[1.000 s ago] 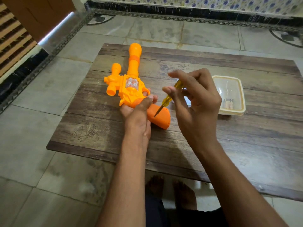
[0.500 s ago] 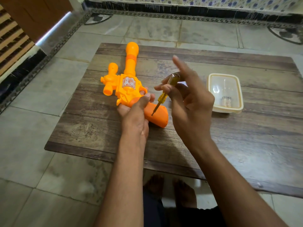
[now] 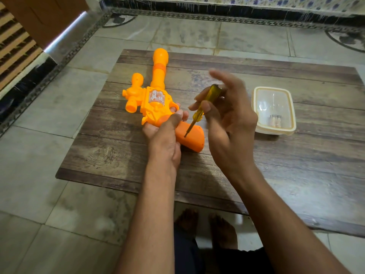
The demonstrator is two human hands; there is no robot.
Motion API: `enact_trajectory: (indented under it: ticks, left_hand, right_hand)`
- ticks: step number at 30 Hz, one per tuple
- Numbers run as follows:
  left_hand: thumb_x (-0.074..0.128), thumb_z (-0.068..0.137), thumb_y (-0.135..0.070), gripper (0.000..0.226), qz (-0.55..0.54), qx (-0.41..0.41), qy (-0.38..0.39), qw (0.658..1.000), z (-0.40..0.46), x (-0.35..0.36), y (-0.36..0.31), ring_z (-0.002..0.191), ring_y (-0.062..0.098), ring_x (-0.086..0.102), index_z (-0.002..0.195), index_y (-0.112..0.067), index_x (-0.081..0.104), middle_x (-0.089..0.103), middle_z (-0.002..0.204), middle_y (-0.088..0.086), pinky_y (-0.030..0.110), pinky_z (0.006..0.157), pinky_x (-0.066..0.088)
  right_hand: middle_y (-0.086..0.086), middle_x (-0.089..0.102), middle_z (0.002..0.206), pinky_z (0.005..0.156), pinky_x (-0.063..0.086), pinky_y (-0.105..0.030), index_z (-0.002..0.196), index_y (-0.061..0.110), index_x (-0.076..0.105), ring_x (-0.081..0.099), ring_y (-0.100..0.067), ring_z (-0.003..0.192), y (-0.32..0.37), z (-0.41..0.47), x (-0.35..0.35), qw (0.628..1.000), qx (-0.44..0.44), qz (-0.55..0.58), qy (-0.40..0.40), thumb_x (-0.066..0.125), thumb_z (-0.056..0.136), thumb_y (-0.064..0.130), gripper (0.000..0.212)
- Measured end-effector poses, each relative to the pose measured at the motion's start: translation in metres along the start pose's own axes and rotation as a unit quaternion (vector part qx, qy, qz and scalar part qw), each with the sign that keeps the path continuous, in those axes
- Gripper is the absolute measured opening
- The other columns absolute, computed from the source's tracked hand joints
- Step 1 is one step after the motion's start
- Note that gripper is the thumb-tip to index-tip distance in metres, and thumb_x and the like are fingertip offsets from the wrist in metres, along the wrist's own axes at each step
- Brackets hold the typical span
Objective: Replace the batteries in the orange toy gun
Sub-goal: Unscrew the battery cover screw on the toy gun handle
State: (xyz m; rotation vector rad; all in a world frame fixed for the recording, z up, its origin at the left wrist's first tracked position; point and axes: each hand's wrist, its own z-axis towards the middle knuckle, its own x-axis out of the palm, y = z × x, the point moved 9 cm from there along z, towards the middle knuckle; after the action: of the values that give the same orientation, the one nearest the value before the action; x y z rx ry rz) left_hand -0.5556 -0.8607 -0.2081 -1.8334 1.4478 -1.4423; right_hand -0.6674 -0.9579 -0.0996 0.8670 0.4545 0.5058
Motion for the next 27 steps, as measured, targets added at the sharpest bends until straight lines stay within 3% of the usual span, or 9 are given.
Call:
enact_trajectory:
  ticks: [2,6,10,13,16,18,23,25,27]
  left_hand:
    - [0.069,0.086,0.015,0.035,-0.005,0.007,0.006,1.000,0.000,0.001,-0.001,0.073,0.017,0.075,0.092,-0.019,0.064,0.076,0.092,0.009,0.049,0.089,0.061]
    - [0.065,0.086,0.020,0.040,-0.029,0.007,0.001,1.000,0.002,0.000,0.000,0.062,0.012,0.074,0.092,-0.019,0.062,0.076,0.076,0.000,0.048,0.084,0.061]
    - [0.069,0.085,0.017,0.038,-0.016,0.001,-0.004,1.000,0.001,0.000,0.000,0.067,0.017,0.074,0.089,-0.020,0.062,0.075,0.085,0.006,0.057,0.093,0.059]
    - [0.068,0.085,0.017,0.036,-0.006,0.005,0.003,1.000,0.002,0.001,-0.001,0.074,0.022,0.073,0.088,-0.019,0.064,0.074,0.093,0.014,0.061,0.095,0.057]
    - [0.068,0.085,0.017,0.035,-0.012,0.006,0.002,1.000,0.004,-0.001,0.001,0.075,0.021,0.073,0.094,-0.016,0.064,0.073,0.097,0.015,0.058,0.096,0.057]
    - [0.069,0.084,0.018,0.036,-0.021,0.008,-0.003,1.000,0.006,-0.002,0.001,0.082,0.024,0.073,0.097,-0.015,0.063,0.073,0.098,0.014,0.060,0.098,0.056]
    - [0.072,0.082,0.017,0.037,-0.020,0.000,-0.021,1.000,0.008,-0.004,0.003,0.097,0.036,0.074,0.089,-0.018,0.064,0.075,0.099,0.015,0.067,0.098,0.054]
    - [0.072,0.081,0.017,0.036,-0.023,-0.002,-0.019,1.000,0.010,-0.004,0.005,0.103,0.039,0.073,0.093,-0.017,0.066,0.075,0.108,0.021,0.068,0.098,0.053]
    - [0.070,0.081,0.018,0.038,-0.027,0.003,-0.008,1.000,0.008,-0.003,0.004,0.100,0.037,0.073,0.094,-0.017,0.066,0.074,0.107,0.021,0.062,0.097,0.056]
  right_hand:
    - [-0.013,0.065,0.103,0.079,0.058,-0.048,0.130,-0.002,0.058,0.071,-0.029,0.093,0.002,-0.001,0.004,1.000,-0.005,-0.003,0.019,0.058,0.098,-0.004,0.032]
    - [-0.015,0.056,0.097,0.074,0.056,-0.025,0.129,0.001,0.066,0.061,-0.018,0.084,0.007,0.002,0.002,0.998,-0.026,-0.056,-0.006,0.075,0.092,0.003,0.038]
    - [-0.016,0.062,0.101,0.083,0.059,-0.046,0.144,0.003,0.051,0.069,-0.027,0.092,0.000,0.001,0.005,1.000,-0.001,0.009,0.009,0.062,0.094,-0.010,0.053]
    - [-0.012,0.064,0.104,0.085,0.055,-0.058,0.140,0.000,0.049,0.070,-0.033,0.093,-0.005,-0.003,0.011,0.997,0.023,0.056,0.041,0.052,0.097,-0.010,0.044]
    - [-0.008,0.061,0.107,0.081,0.058,-0.048,0.134,0.003,0.055,0.067,-0.028,0.090,-0.002,-0.002,0.014,0.998,0.027,0.033,0.053,0.061,0.099,0.004,0.035]
    - [-0.006,0.061,0.112,0.075,0.058,-0.036,0.134,0.005,0.058,0.062,-0.022,0.083,0.000,0.001,0.013,0.999,0.013,-0.007,0.042,0.073,0.094,0.007,0.043]
    - [-0.007,0.063,0.124,0.082,0.055,-0.054,0.155,0.003,0.037,0.063,-0.037,0.085,-0.009,0.002,0.019,0.997,0.020,0.035,0.072,0.057,0.093,-0.012,0.067]
    - [-0.011,0.064,0.115,0.085,0.054,-0.058,0.153,0.002,0.037,0.065,-0.037,0.091,-0.010,-0.002,0.021,0.994,0.029,0.057,0.093,0.054,0.095,-0.014,0.063]
    - [-0.006,0.061,0.120,0.082,0.056,-0.055,0.147,0.002,0.044,0.067,-0.032,0.095,-0.008,-0.004,0.021,0.993,0.028,0.059,0.098,0.059,0.097,-0.008,0.053]
